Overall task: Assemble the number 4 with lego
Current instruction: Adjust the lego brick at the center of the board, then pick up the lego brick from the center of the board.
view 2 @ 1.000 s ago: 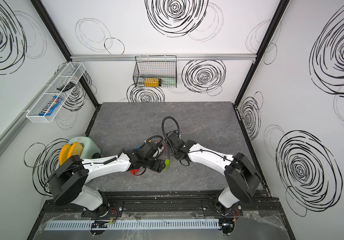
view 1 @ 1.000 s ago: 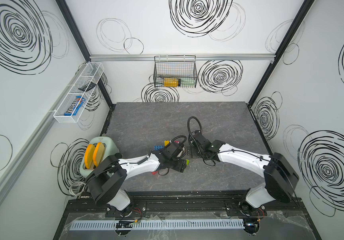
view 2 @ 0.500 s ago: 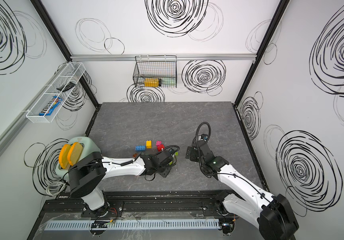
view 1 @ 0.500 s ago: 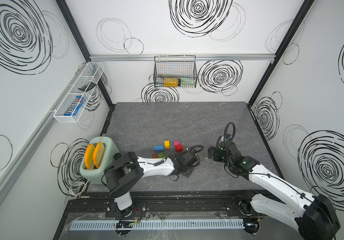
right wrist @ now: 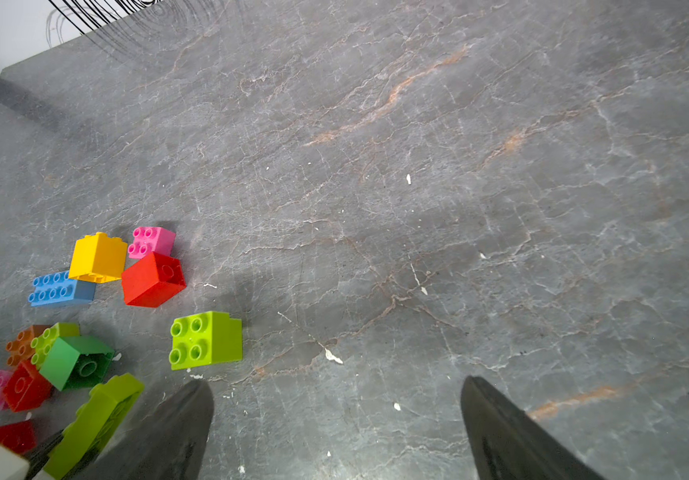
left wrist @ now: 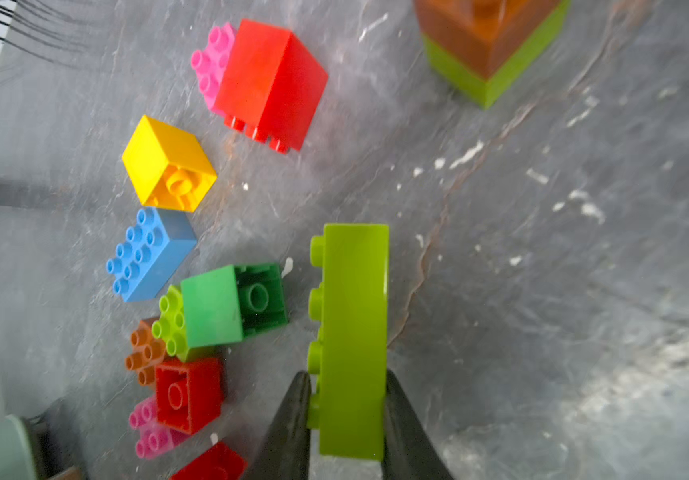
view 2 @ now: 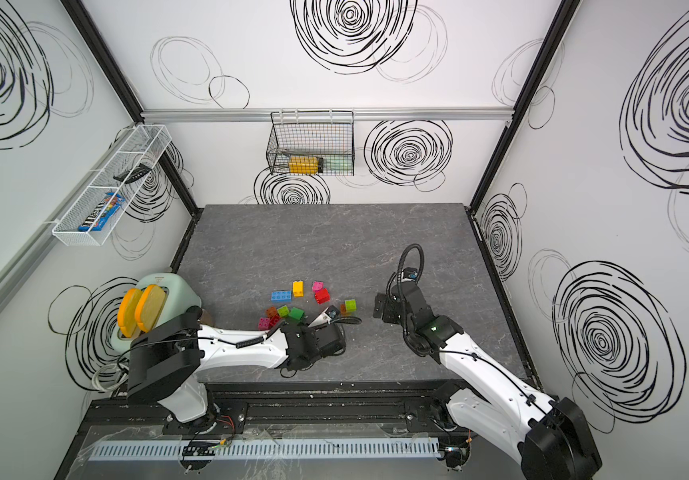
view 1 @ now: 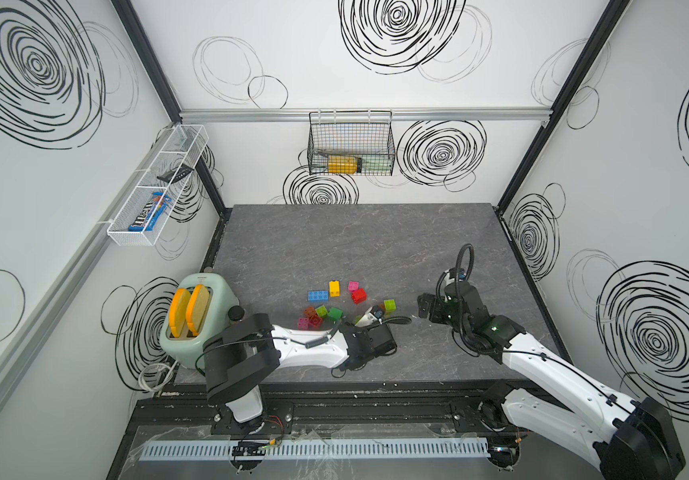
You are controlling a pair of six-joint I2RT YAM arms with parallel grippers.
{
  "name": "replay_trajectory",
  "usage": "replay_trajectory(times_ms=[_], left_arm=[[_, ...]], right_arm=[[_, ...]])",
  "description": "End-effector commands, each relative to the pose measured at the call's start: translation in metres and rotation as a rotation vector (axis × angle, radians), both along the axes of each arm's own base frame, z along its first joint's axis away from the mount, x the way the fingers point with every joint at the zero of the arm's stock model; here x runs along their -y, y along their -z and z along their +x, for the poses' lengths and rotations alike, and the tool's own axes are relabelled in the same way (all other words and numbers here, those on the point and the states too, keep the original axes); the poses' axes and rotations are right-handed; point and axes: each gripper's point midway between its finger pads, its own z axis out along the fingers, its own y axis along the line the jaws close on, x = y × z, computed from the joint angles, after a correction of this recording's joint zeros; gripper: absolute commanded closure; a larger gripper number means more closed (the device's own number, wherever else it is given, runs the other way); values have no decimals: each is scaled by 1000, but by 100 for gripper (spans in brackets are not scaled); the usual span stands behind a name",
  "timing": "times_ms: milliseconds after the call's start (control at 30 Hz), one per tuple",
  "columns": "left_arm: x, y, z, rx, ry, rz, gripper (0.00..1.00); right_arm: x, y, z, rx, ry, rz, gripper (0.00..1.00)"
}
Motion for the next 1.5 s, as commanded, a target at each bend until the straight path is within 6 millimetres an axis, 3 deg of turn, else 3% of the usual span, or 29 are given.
replay_trajectory(times_ms=[0, 133, 300, 500, 667, 833, 933, 1133, 1300, 1367, 1467], left_arm=[[-35, 16, -16, -1, -67, 192, 75], [-22, 25, -31, -27, 11, 272, 68], [9, 41, -57, -120, 143, 255, 55], [27, 32, -59, -140, 185, 254, 43], [46, 8, -50, -205, 142, -7, 22], [44, -27, -27, -243, 62, -373, 1], [35, -34, -17, -228, 59, -516, 4], [16, -26, -7, -199, 78, -677, 4], [22, -28, -15, -153, 183, -760, 0], [26, -27, -20, -143, 219, -754, 4], [20, -19, -16, -101, 195, -675, 17]], right_arm=[[-1, -2, 2, 23, -19, -11, 3], [-1, 1, 1, 15, -30, -19, 2], [-1, 2, -1, 13, -36, -17, 3], [1, 1, -2, 13, -34, -18, 3], [2, 2, -4, 8, -37, -21, 3], [4, 0, -6, 16, -29, -21, 3], [5, -3, -5, 29, -26, -15, 3], [4, -7, -4, 43, -27, -9, 3], [3, -6, -3, 47, -29, -6, 3], [2, -7, -2, 50, -32, -6, 3], [2, -9, 0, 57, -34, -6, 3]])
